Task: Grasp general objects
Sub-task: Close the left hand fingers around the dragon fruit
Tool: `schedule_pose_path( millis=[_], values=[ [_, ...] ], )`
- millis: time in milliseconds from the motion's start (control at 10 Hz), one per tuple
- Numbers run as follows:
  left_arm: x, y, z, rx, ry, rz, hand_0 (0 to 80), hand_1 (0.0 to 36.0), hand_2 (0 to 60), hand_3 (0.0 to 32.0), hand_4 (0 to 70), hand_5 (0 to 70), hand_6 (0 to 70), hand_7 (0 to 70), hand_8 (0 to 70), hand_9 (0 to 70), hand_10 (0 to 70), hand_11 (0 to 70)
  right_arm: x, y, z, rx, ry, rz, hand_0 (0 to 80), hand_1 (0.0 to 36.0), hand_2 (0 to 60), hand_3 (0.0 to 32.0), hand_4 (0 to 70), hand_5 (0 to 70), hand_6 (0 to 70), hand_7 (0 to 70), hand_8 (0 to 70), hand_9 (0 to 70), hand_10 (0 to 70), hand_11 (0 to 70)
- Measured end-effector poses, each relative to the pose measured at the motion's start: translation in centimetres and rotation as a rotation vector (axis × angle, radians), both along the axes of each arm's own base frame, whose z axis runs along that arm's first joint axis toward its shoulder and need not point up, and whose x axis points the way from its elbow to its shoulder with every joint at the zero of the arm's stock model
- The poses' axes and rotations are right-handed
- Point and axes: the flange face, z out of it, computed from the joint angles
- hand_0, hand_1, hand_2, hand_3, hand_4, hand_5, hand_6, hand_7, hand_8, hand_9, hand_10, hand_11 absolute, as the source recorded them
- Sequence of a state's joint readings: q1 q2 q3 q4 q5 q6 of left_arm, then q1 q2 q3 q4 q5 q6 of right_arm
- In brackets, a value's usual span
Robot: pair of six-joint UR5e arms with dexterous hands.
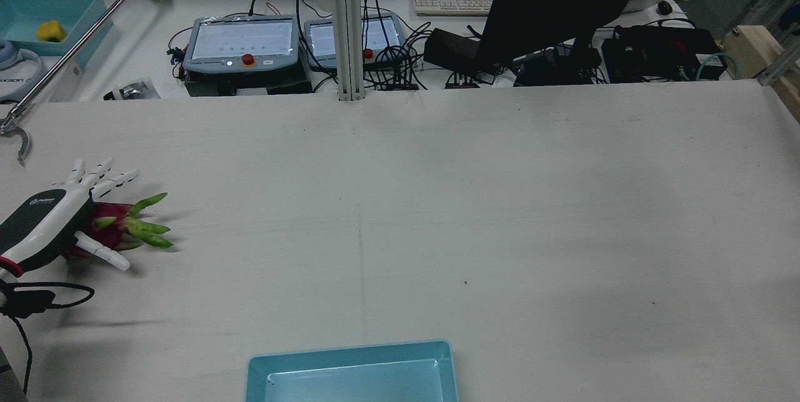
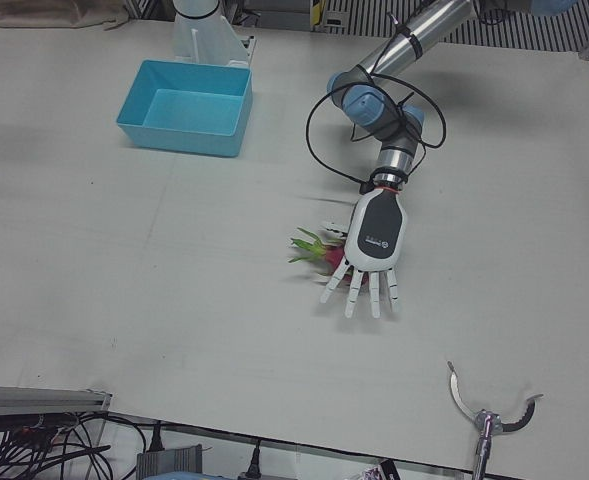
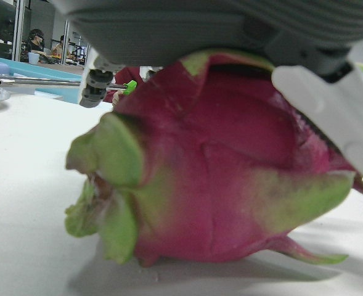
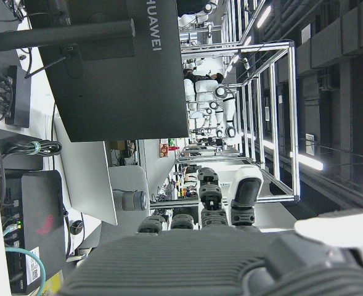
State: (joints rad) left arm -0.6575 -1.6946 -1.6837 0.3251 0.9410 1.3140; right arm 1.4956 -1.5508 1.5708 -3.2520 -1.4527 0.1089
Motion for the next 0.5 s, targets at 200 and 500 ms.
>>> schedule_pose_path(
  millis=[200,500],
  values=[
    [0.4,0.4,0.1,-0.002,-0.013,-0.012,48.2,11.3,0.0,20.8,0.0,9.9,1.5,9.7,0.0,0.5,11.5,17.8,0.0,0.0,0.0,-0.001,0.000,0.000,0.0,0.0,0.0,0.0,0.0,0.0,0.0,0.0,0.0,0.0,0.0,0.0],
    [1.7,1.8,0.1,-0.004,-0.031,-0.033,46.5,6.8,0.0,0.0,12.6,21.5,18.0,26.3,9.7,3.8,43.5,61.6,0.0,0.0,0.1,-0.001,0.000,0.000,0.0,0.0,0.0,0.0,0.0,0.0,0.0,0.0,0.0,0.0,0.0,0.0]
  ],
)
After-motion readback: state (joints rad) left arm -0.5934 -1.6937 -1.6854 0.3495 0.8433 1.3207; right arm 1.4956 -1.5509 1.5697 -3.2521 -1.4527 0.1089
